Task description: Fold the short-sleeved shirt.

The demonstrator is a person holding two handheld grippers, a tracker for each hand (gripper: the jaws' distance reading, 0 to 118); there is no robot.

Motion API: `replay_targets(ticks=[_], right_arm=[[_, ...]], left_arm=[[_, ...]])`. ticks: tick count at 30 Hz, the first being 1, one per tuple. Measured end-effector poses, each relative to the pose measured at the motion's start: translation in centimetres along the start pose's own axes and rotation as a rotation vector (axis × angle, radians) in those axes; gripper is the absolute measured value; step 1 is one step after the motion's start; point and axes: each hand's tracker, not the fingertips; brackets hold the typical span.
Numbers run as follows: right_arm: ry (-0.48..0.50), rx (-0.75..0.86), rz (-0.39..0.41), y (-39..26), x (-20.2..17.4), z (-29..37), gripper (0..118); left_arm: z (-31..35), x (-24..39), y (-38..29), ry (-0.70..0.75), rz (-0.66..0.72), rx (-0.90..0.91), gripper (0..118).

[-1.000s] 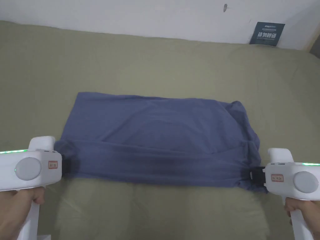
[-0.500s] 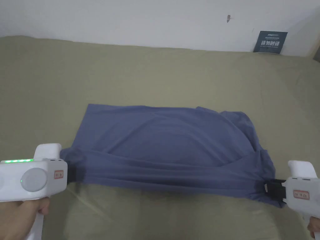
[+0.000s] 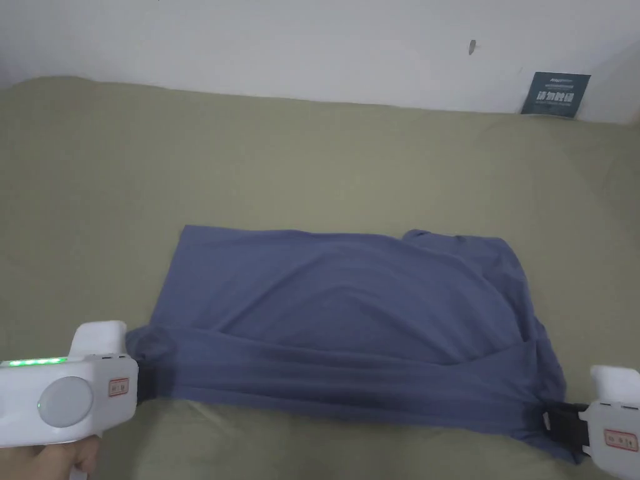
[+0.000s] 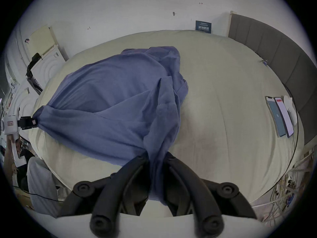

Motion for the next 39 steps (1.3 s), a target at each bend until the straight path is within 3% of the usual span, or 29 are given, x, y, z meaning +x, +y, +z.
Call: replay_targets(ticks=[3,4,6,7,8,9,10,13,15,16,17,18,19,21,31,33,34,36,37,39], right_arm=[[-0.007,-0.019,0.011,-0.1,-0.1,-0.4,23],[-0.016,-0.024,0.017,0.0,-0.2,-0.4,42],[-0.056,-0.024,0.015,0.1,-0.1,-0.1,108],[-0.061,-0.019,0.0,0.1,0.0,0.2,114],[-0.057,-0.013,-0.023,0.4,0.2,0.6,114],[-0.03,0.092,-0.06,0.5,0.2,1.9,111],[-0.052,0.095,-0.063,0.8,0.0,2.8,105],[-0.062,0.161,-0.052,3.1,-1.0,3.7,111],[-0.048,0.194,-0.028,4.5,-1.9,4.0,100],[-0.067,0.232,-0.01,5.0,-3.4,4.6,75],[-0.087,0.267,0.0,5.5,-4.1,4.5,44],[-0.097,0.269,0.013,6.0,-4.7,4.2,12],[-0.101,0.268,0.014,6.3,-5.0,3.8,8],[-0.071,0.254,-0.007,6.9,-4.1,1.5,8],[-0.072,0.201,-0.004,9.9,-4.2,-2.9,8],[-0.077,0.187,0.004,10.4,-4.2,-3.9,8],[-0.078,0.181,0.006,10.6,-4.1,-4.3,8],[-0.082,0.172,0.009,10.9,-4.1,-5.1,8],[-0.086,0.168,0.012,11.1,-4.1,-5.5,8],[-0.085,0.157,0.013,11.4,-3.9,-6.1,8]], left_arm=[[-0.4,0.0,-0.1,0.005,0.002,-0.006,10],[-0.4,0.0,-0.1,0.003,0.003,-0.006,24],[-0.4,0.0,0.0,0.004,0.003,-0.011,97],[-0.5,-0.1,0.1,0.024,-0.004,-0.018,118],[-0.5,-0.2,0.2,0.024,-0.009,-0.014,118],[-0.1,-0.3,0.4,0.031,-0.018,0.005,118],[0.6,-0.3,0.9,0.049,-0.032,0.064,118],[1.2,0.4,2.5,0.051,-0.067,0.095,117],[1.3,0.9,3.9,0.047,-0.073,0.133,108],[1.4,1.1,4.7,0.048,-0.062,0.161,85],[1.1,1.2,5.6,0.04,-0.058,0.167,54],[0.7,1.3,6.3,0.037,-0.05,0.171,16],[0.2,1.7,6.9,0.043,-0.042,0.171,1],[-1.1,2.0,8.5,0.024,-0.043,0.166,1],[-10.0,3.3,18.4,0.071,-0.059,0.109,1],[-12.4,3.4,20.4,0.1,-0.057,0.086,8],[-13.3,3.3,21.1,0.113,-0.051,0.08,29],[-14.9,3.2,22.5,0.132,-0.034,0.082,96],[-15.8,3.3,23.0,0.146,-0.034,0.074,118],[-17.6,3.4,23.5,0.199,-0.056,0.026,118]])
